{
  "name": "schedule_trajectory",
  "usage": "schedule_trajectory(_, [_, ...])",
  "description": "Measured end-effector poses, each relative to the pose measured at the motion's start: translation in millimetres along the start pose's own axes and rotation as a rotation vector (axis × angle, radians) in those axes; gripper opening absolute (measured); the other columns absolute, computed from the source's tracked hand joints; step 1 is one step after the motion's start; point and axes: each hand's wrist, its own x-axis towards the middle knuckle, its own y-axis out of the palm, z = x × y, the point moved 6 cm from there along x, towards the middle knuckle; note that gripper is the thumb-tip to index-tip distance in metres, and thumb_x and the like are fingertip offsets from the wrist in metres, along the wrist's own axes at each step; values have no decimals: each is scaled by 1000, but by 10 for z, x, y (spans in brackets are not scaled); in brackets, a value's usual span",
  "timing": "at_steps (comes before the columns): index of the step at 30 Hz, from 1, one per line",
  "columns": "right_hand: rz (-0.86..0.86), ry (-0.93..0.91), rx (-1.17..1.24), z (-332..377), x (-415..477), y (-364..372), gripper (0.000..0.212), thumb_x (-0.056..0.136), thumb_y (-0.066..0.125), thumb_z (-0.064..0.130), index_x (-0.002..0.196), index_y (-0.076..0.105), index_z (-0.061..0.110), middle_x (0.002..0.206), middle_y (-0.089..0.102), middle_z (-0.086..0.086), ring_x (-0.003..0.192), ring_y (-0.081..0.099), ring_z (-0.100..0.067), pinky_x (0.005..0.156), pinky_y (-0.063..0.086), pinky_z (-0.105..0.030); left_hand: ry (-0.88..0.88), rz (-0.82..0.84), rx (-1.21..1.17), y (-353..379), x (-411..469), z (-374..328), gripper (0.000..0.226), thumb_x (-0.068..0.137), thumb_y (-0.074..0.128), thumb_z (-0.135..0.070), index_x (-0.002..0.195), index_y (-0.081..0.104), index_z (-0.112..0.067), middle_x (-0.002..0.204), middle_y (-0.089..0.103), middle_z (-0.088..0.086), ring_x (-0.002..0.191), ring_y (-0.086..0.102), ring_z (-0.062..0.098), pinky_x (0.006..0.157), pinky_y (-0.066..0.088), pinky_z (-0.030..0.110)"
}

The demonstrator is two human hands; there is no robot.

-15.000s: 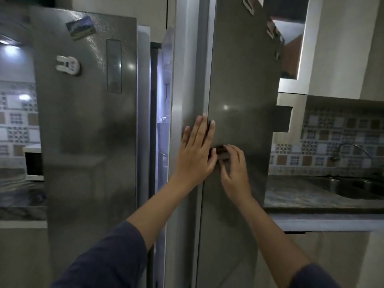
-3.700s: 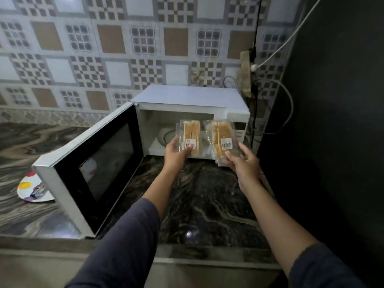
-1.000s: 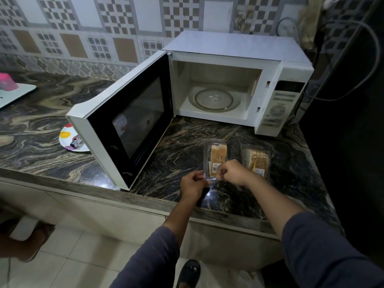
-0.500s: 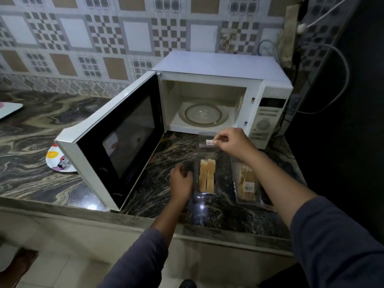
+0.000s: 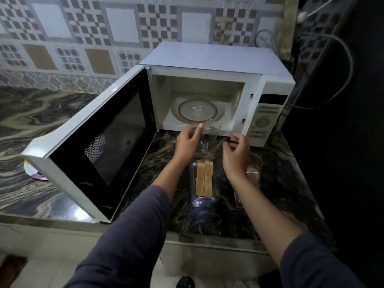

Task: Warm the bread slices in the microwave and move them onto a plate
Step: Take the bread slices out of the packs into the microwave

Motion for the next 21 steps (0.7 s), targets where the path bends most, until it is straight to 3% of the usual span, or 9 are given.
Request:
schedule_trajectory(3, [116,101,-96,-226,-244,212,38,89,58,14,125,47,8,128,50,-11,109,54,-22,81,41,-25,11,12,-3,-14,38,29,31,94,51,-38,89,64,-10,72,56,-2,68,50,8,63,40,27])
schedule_trajectory(7, [360,175,-352,-405,-363,524,66,84,63,38,137,37,8,139,41,-14,125,45,-31,98,41,-37,51,24,-36,-10,-13,40,27,94,53,-32,88,66,-9,79,62,-1,77,55,7,71,44,28])
schedule_trajectory(10, [473,259,-390,-475,-404,671,83,82,64,45,145,23,9,146,35,-16,132,39,-33,103,38,-39,92,23,-42,-44,-75,51,21,94,53,-24,91,67,-9,85,63,2,83,57,9,75,45,29])
schedule_trajectory(14, [448,245,-440,-454,-431,683,72,87,60,39,142,26,8,140,45,-17,125,47,-34,97,42,-38,102,64,-80,-83,-147,43,15,95,52,-16,96,66,-10,81,61,-7,75,55,-8,70,42,13])
schedule_trajectory(16, [433,274,-425,-443,-413,665,67,88,61,34,141,30,8,137,48,-17,122,50,-35,94,44,-37,88,86,-96,-99,-166,72,18,95,52,-15,105,65,-9,93,63,-7,82,56,-12,74,43,8])
schedule_trajectory(18, [405,344,-363,-472,-358,632,62,84,66,29,136,38,8,132,53,-17,117,54,-34,90,46,-35,66,111,-107,-110,-178,95,26,95,52,-17,116,62,-7,112,62,-2,101,58,-1,89,45,12])
schedule_trajectory(21, [357,489,-177,-543,-283,546,55,80,71,26,127,49,8,125,57,-13,112,56,-32,90,47,-35,67,139,-121,-115,-205,75,26,95,51,-17,117,61,-7,116,60,1,104,58,5,89,46,12])
